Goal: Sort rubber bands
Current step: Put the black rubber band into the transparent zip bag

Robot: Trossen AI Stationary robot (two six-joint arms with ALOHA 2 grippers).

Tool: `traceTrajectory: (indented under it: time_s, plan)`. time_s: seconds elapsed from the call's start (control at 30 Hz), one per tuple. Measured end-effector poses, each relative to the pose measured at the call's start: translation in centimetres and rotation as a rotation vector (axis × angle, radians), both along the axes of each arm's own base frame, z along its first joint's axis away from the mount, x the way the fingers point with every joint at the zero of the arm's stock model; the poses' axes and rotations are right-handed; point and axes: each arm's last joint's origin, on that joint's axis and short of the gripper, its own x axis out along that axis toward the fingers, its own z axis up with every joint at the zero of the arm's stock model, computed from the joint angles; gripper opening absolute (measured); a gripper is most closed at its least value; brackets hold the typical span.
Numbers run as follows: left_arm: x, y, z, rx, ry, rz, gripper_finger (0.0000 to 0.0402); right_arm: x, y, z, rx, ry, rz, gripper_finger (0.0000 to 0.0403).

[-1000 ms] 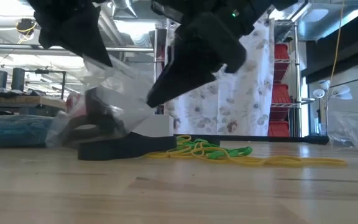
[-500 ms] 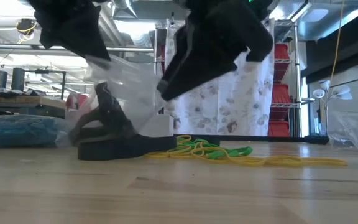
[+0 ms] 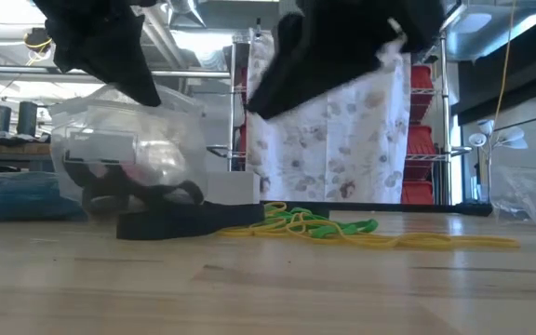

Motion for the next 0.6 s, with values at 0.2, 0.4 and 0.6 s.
traceTrajectory:
  time_s: [0.2,0.4,0.6]
  plan:
    - [-0.5,0.0,-0.1,-0.003,0.025,0.028,0.0001,-0.4,-1.4,-3.5,0.001,0.021,0.008,0.0236]
    - [-0.5,0.0,-0.1,-0.003,0.024,0.025,0.0001,1.1,-2.4,-5.8,-0.049,-0.058,0.022,0.0236]
    - [-0.5,0.0,-0.1,-0.001,0.025,0.021,0.0001,2.1,-3.8,-7.6,-0.060,-0.047,0.007,0.0236]
